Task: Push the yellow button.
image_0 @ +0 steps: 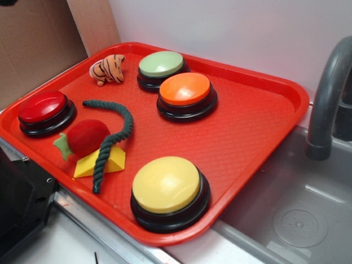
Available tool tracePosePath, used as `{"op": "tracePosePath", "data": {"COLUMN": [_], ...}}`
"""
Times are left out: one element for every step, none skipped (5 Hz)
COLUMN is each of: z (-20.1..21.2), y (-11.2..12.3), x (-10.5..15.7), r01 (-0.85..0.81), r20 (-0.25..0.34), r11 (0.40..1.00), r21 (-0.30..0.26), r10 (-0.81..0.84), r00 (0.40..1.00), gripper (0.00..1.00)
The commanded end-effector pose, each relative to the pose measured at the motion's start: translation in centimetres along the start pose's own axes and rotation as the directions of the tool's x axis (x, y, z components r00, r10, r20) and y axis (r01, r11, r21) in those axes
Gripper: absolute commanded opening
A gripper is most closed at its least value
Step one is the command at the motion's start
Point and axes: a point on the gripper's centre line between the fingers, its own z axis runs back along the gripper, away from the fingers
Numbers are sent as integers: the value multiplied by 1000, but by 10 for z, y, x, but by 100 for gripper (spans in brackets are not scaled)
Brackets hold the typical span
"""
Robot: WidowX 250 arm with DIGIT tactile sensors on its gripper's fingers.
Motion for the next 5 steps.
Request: {"op": "tracePosePath", "data": {"z": [0, -36, -65, -102, -118], "y": [0, -49, -106, -151, -157], "x": [0, 38, 43, 27, 4], "r01": [0, 247, 484, 686, 843], "r20": [0, 38, 32, 44, 75], "r11": [1000, 968, 875, 727, 537], "r21": [0, -32, 10, 19, -7], "r10": [0, -246, -484, -686, -841], "r00": [1000, 969, 875, 726, 536], "gripper": [100, 100, 100, 100, 100]}}
